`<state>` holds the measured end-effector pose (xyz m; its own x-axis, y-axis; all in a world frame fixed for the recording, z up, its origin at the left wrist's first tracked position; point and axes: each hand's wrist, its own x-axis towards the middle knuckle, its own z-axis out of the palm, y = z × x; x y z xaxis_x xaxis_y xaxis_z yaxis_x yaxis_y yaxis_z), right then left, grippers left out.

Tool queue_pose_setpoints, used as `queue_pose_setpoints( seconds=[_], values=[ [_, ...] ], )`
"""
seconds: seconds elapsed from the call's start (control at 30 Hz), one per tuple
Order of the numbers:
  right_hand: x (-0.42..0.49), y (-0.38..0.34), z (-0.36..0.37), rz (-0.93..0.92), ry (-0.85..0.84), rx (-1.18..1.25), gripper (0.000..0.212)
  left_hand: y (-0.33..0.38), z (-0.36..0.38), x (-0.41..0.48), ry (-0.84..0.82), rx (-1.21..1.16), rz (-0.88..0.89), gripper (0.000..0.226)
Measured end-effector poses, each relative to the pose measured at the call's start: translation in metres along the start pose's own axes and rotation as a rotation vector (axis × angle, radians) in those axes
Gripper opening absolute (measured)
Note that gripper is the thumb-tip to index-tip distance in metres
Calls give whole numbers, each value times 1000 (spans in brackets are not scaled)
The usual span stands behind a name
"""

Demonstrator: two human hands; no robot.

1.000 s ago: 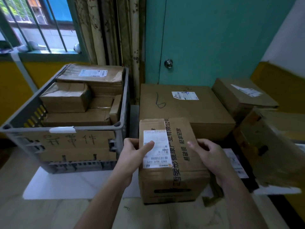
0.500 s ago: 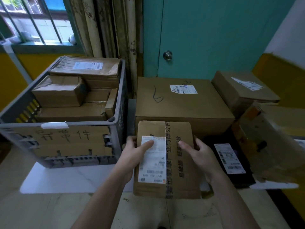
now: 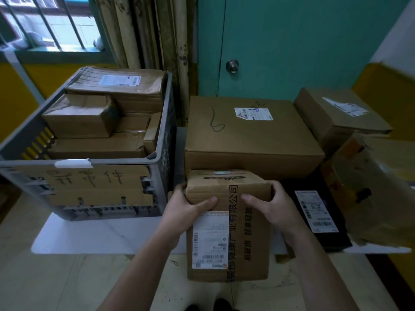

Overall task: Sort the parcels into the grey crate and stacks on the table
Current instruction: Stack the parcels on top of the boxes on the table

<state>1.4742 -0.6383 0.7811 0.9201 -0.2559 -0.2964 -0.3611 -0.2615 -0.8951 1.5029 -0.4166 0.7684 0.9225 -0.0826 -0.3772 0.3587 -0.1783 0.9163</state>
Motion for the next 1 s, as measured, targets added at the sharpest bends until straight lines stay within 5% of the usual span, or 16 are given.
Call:
queue_pose_setpoints(
  seconds=[0.63, 1.0],
  values=[
    [3, -5, 2, -108, 74, 40, 77, 20, -6, -6, 9, -44, -7, 81],
    [-1, -7, -22, -80, 34, 93, 58, 29, -2, -8, -115, -37, -54, 89]
  ],
)
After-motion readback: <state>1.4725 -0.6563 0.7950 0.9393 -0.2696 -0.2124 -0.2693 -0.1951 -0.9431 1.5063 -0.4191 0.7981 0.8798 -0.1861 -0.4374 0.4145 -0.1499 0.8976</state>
